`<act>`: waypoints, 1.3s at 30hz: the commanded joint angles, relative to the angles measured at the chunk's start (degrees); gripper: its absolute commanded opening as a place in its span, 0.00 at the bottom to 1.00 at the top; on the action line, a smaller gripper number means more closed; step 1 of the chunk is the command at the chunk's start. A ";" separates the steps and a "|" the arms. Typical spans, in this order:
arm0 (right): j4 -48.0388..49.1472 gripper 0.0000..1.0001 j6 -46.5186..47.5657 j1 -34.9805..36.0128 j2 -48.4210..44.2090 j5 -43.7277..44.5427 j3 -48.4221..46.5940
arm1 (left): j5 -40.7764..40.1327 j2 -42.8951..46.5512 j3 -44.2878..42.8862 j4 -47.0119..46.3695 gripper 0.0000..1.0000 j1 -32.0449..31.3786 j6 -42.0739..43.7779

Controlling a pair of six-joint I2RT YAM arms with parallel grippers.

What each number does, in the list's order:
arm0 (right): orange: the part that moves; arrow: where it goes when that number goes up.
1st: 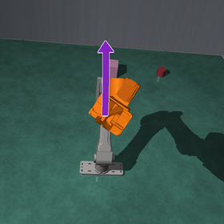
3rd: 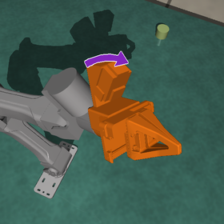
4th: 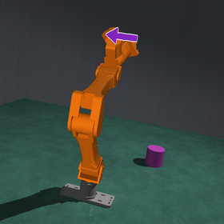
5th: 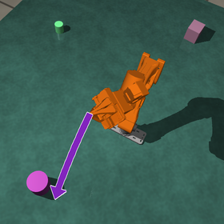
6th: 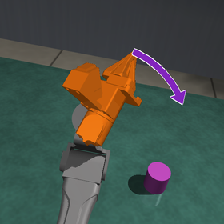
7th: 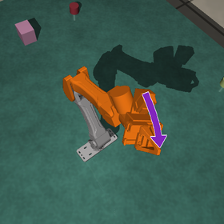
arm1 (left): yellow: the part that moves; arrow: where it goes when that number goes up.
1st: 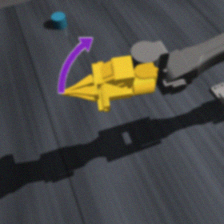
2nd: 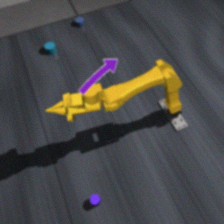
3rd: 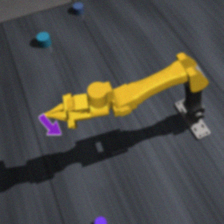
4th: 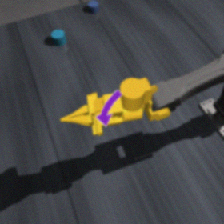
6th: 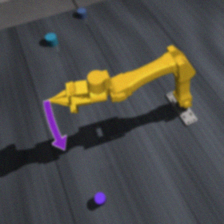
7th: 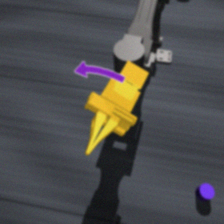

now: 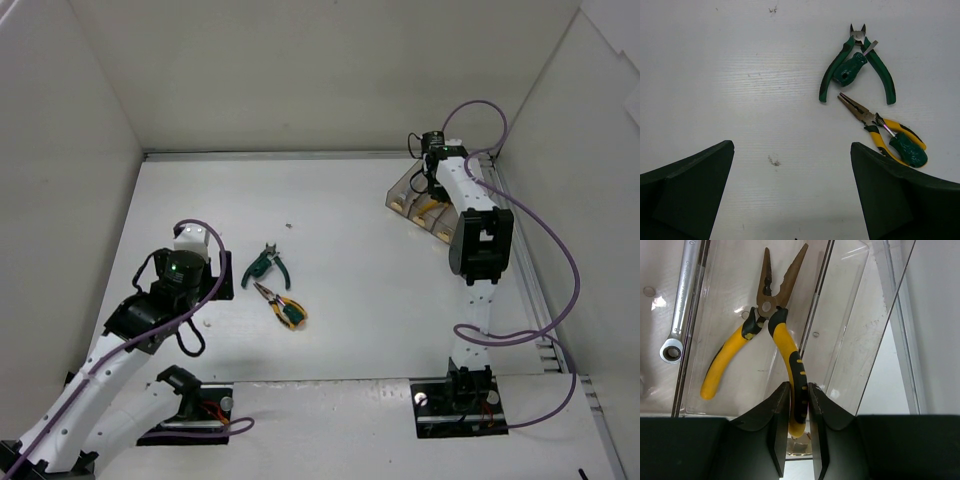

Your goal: Sort the tools into containers

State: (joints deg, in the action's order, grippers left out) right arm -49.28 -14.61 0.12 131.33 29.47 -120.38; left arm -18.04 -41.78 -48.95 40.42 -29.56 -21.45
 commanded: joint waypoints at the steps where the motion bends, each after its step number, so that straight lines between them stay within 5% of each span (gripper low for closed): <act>1: 1.03 0.19 -1.03 0.41 -2.92 2.34 -3.90 | -0.68 0.12 -1.06 -2.19 1.00 0.38 0.45; 6: 1.02 0.38 -1.12 0.93 -4.06 1.73 -4.60 | -0.59 0.03 -0.97 -2.02 1.00 0.38 0.45; 12: 1.20 0.49 -1.47 3.66 -7.66 -1.61 -5.22 | -0.59 0.38 -0.97 -2.19 1.00 0.38 0.45; 22: 3.56 0.51 0.98 8.84 -18.90 -9.60 0.66 | -0.68 0.91 -1.06 -2.19 1.00 0.38 0.36; 31: 8.22 0.50 4.86 20.35 -30.24 -22.17 14.11 | -2.52 1.79 -0.97 -1.67 1.00 0.38 -0.43; 39: 12.18 0.49 -0.59 30.37 -34.82 -24.11 24.48 | -2.08 1.00 -1.06 -1.84 1.00 0.38 -0.34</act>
State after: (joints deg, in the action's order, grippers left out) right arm -41.78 -12.67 28.34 100.99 7.16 -96.79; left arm -19.35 -39.99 -48.95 40.47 -29.56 -21.52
